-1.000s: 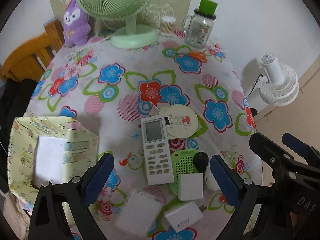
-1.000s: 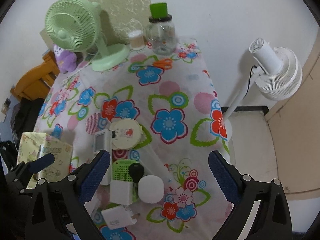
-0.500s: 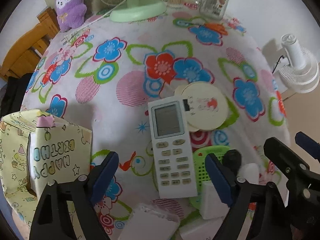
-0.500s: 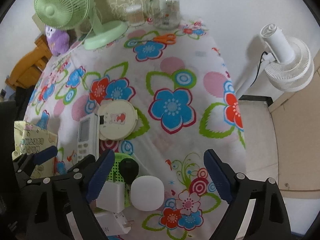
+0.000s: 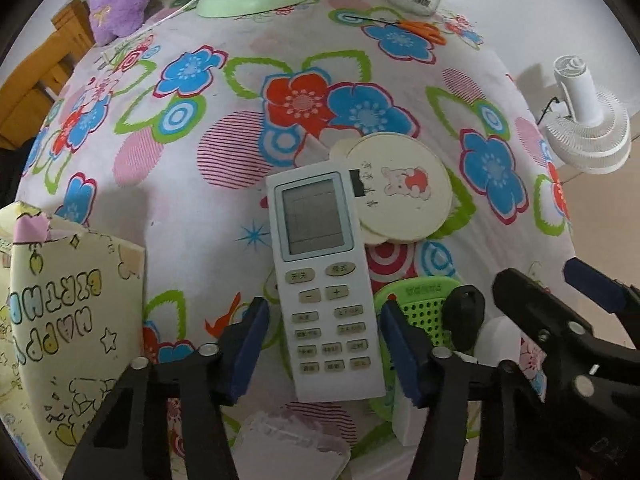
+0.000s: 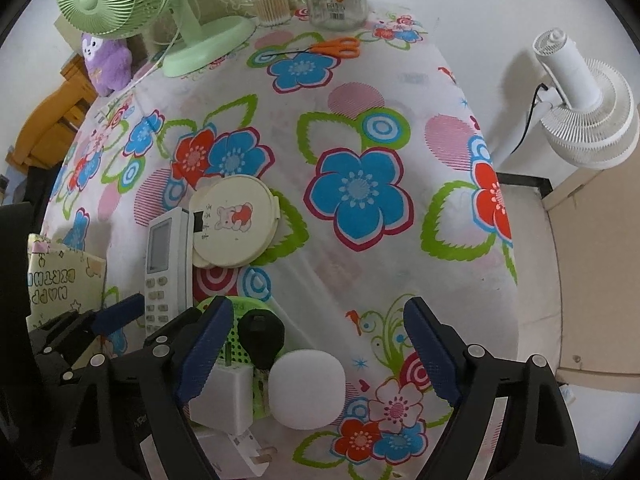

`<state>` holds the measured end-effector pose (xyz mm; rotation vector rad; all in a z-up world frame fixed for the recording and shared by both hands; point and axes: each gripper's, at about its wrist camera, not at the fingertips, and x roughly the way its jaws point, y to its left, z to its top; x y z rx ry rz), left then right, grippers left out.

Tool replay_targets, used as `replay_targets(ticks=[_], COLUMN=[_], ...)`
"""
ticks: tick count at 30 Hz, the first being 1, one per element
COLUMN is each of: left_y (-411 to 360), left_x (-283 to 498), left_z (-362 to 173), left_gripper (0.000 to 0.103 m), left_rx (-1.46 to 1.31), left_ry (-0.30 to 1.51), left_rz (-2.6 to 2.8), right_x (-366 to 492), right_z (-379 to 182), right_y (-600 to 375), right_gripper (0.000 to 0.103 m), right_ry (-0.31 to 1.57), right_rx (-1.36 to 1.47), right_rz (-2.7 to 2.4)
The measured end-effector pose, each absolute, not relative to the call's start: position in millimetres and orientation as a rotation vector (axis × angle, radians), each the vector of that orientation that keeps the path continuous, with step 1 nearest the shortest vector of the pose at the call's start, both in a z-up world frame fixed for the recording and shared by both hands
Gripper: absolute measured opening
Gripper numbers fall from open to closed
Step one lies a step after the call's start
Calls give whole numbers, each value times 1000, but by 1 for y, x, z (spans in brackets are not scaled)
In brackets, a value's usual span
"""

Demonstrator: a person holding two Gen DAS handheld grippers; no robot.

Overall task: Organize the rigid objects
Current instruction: 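Move the left gripper down to the white remote and close on it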

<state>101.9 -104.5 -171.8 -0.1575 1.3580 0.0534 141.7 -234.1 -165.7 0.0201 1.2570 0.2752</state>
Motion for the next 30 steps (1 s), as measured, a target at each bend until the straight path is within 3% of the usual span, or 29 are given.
replay_targets(ticks=[10,18,24,30], left_y=[-106,-108,-109,-101], left_x=[94,85,81,90], left_z=[-165,-168,-169,-177], left_gripper=[48,48,48,53], left_rx=[-67,6,12,-9], left_ry=[1359,1377,1379,1391], left_rz=[47,53,52,47], right_x=[139,135,136,140], right_z=[-175,-187,-189,-191], right_y=[-220,-206,-197,-194], right_gripper=[82,62,35,35], right_ry=[1304,1348,1359,1371], right_rx=[-8,-37,-25,1], right_rz=[299,322,353,356])
